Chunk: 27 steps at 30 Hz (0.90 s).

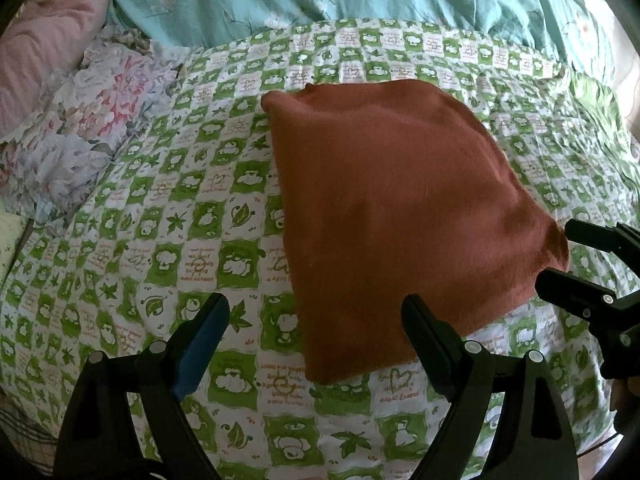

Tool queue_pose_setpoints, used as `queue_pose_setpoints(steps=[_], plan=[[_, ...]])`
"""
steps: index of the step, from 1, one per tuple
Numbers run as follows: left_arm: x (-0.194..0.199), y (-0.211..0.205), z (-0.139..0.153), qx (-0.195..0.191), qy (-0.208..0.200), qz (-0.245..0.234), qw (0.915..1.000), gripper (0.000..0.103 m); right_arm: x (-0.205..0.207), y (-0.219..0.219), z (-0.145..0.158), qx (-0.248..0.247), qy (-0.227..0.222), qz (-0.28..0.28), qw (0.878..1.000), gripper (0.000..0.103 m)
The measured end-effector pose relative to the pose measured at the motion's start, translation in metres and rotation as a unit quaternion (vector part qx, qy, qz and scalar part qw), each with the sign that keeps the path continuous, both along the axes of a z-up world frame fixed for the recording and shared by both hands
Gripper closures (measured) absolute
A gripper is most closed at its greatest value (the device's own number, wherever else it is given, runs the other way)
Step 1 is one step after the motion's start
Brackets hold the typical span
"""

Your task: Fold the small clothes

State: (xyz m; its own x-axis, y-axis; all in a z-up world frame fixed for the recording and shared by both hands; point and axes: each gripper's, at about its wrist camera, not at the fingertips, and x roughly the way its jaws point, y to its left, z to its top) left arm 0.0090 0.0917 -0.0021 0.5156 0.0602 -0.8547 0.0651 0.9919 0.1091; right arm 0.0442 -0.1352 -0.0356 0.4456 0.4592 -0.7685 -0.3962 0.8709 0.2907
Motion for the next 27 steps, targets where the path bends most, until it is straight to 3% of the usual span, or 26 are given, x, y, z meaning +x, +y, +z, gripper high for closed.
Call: queue_pose_setpoints(steps=[27], plan=[[0.0052,0.0004,0.0038,-0.016,-0.003,-0.002,0.9999,0.012,0.0058,0.003,0.0002,0.006,0.001,0.001,1.0,0.007]])
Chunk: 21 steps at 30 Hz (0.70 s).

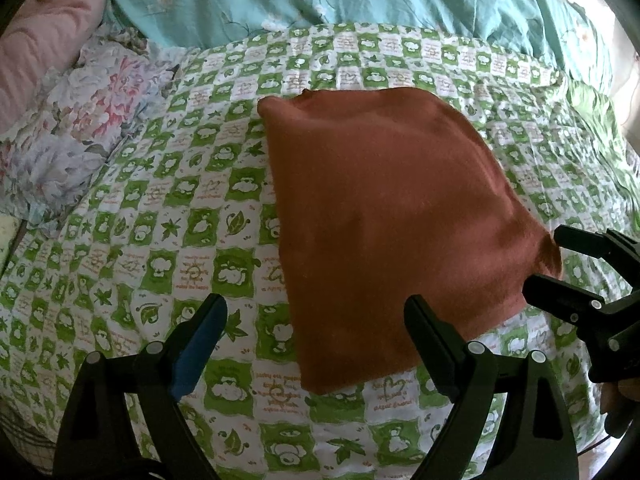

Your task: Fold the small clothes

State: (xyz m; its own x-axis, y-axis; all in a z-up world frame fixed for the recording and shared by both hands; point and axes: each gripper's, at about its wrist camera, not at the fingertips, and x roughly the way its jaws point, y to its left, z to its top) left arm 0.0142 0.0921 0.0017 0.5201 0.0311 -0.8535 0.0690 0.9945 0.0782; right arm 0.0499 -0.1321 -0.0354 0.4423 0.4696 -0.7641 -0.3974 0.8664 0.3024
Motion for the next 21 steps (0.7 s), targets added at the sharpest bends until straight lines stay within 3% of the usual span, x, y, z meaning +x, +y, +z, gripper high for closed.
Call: queue_pose_setpoints(steps=[21], plan=[[0.0024,-0.0011,0.0021,-0.004,0.0,0.002,1.0,0.01,0.0056,0.0003,0.0008,0.002,0.0,0.002,1.0,0.007]])
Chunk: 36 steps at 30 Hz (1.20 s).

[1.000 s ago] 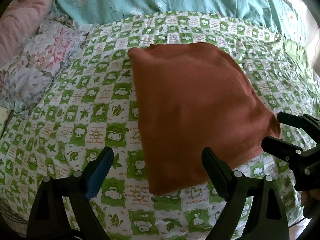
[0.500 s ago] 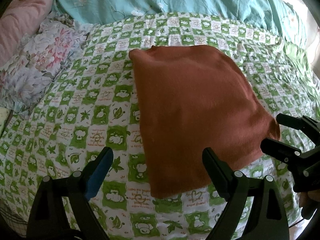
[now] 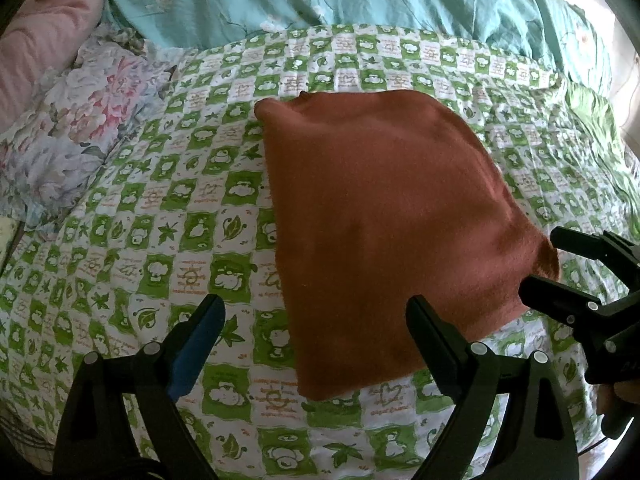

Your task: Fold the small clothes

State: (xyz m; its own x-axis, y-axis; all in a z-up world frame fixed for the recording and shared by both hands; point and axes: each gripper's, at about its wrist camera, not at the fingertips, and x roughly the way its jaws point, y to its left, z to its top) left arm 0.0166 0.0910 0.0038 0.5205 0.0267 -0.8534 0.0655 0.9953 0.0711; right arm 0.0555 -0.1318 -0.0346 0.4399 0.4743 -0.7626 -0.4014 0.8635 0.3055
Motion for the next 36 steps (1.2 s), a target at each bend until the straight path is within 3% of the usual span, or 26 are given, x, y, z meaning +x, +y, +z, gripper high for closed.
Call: queue_pose_setpoints(steps=[36], plan=[[0.0065,0.002,-0.0007,-0.003,0.001,-0.002,1.0,0.01,0.0052,-0.0012,-0.0006,0.003,0.001,0.0,1.0,0.007]])
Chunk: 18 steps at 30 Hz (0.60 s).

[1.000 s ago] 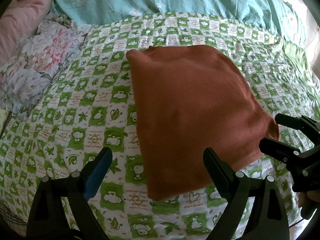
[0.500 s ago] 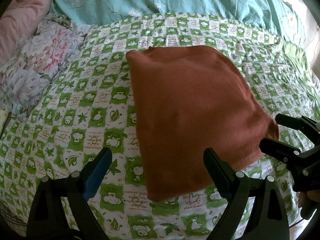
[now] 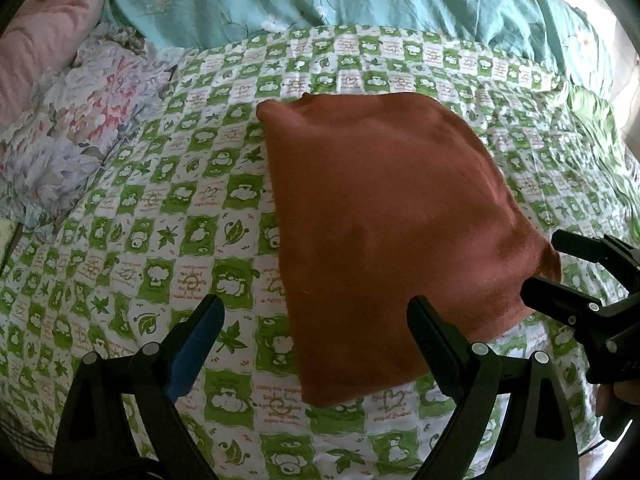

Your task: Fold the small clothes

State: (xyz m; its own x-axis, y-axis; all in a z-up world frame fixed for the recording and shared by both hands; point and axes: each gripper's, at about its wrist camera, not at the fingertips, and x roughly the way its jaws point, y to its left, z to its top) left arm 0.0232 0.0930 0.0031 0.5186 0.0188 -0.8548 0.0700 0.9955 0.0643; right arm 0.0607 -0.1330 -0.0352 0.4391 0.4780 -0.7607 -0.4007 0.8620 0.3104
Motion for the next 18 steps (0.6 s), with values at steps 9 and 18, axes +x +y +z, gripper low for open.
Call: queue_pose_setpoints(steps=[9,18], plan=[[0.001,0.0016,-0.0014,-0.001,0.001,0.001,1.0,0.01,0.0029,-0.0003,-0.0018,0.001,0.002,-0.001,1.0,0.007],[0.0023,0.0005,-0.0019,-0.002,0.002,0.001,1.0,0.01,0.0052,-0.0007,-0.0034,0.002,0.002,-0.006,1.0,0.007]])
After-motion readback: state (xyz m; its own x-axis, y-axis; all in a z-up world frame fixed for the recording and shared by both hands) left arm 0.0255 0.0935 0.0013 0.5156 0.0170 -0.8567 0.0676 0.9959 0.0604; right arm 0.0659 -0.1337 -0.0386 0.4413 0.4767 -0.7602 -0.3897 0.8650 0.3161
